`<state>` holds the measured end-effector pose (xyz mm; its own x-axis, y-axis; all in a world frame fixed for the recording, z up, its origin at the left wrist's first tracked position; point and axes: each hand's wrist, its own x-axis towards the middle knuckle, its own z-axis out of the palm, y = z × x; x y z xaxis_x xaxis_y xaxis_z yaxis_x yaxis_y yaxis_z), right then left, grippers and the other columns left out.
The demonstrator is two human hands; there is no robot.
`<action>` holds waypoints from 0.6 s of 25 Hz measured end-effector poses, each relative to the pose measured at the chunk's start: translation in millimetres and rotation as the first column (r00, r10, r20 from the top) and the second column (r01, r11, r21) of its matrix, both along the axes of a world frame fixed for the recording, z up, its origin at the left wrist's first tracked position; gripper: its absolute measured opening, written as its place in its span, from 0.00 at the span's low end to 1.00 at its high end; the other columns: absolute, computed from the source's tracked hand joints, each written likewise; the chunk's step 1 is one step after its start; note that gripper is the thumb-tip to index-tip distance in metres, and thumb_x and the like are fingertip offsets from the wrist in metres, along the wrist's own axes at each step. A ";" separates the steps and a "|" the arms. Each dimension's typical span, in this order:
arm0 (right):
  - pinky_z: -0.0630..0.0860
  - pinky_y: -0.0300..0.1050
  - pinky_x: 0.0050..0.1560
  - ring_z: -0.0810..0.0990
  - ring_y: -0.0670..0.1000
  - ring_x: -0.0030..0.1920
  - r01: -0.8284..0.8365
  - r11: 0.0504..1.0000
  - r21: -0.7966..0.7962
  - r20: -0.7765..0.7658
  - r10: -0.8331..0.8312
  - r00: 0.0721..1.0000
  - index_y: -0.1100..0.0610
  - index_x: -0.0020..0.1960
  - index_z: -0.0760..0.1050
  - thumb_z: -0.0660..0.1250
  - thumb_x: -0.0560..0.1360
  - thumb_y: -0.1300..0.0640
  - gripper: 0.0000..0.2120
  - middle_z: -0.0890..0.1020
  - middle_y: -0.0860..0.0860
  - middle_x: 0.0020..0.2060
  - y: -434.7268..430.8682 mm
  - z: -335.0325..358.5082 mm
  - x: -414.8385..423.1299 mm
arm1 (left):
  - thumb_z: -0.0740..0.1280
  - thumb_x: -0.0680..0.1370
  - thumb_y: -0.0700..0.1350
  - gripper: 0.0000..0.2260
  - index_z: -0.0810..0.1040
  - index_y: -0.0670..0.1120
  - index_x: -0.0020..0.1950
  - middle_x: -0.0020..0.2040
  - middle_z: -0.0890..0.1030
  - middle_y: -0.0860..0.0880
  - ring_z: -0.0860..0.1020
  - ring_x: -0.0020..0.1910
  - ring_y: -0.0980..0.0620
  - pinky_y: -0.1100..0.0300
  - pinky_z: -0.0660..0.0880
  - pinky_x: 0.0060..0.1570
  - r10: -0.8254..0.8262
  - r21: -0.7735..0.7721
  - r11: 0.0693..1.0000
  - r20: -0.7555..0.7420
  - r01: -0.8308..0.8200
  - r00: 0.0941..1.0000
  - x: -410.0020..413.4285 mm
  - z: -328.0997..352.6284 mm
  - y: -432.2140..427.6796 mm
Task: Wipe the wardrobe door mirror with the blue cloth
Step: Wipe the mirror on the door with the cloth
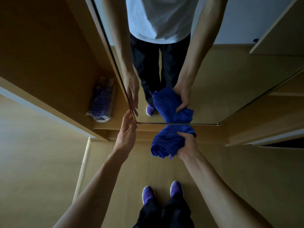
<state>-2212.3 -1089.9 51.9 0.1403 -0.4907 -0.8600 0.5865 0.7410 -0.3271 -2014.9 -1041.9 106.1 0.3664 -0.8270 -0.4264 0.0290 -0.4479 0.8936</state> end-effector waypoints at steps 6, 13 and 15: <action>0.80 0.54 0.56 0.84 0.59 0.48 -0.025 1.000 0.003 -0.017 0.025 1.000 0.61 0.59 0.79 0.65 0.76 0.63 0.13 0.86 0.59 0.50 -2.6 -3.0 35.8 | 0.59 0.86 0.45 0.22 0.60 0.73 0.69 0.78 0.67 0.54 0.69 0.75 0.47 0.43 0.65 0.75 -0.013 0.006 1.000 -0.028 0.013 1.000 -1.0 -9.6 -1.9; 0.75 0.57 0.67 0.80 0.63 0.62 -0.127 0.992 -0.016 0.007 0.127 0.992 0.66 0.65 0.76 0.65 0.76 0.64 0.18 0.81 0.63 0.61 -0.7 0.0 34.8 | 0.61 0.84 0.45 0.27 0.58 0.71 0.75 0.77 0.67 0.54 0.70 0.71 0.58 0.51 0.70 0.67 -0.018 0.001 1.000 0.126 0.018 0.992 -6.7 -13.4 -3.2; 0.75 0.57 0.65 0.80 0.63 0.61 -0.088 0.996 -0.027 -0.022 0.087 0.996 0.65 0.63 0.77 0.65 0.76 0.63 0.16 0.81 0.63 0.59 -4.6 -0.9 2.4 | 0.63 0.84 0.43 0.30 0.55 0.64 0.79 0.76 0.67 0.52 0.76 0.54 0.75 0.57 0.73 0.55 -0.002 -0.018 1.000 0.192 0.005 0.981 -13.8 -16.8 -3.3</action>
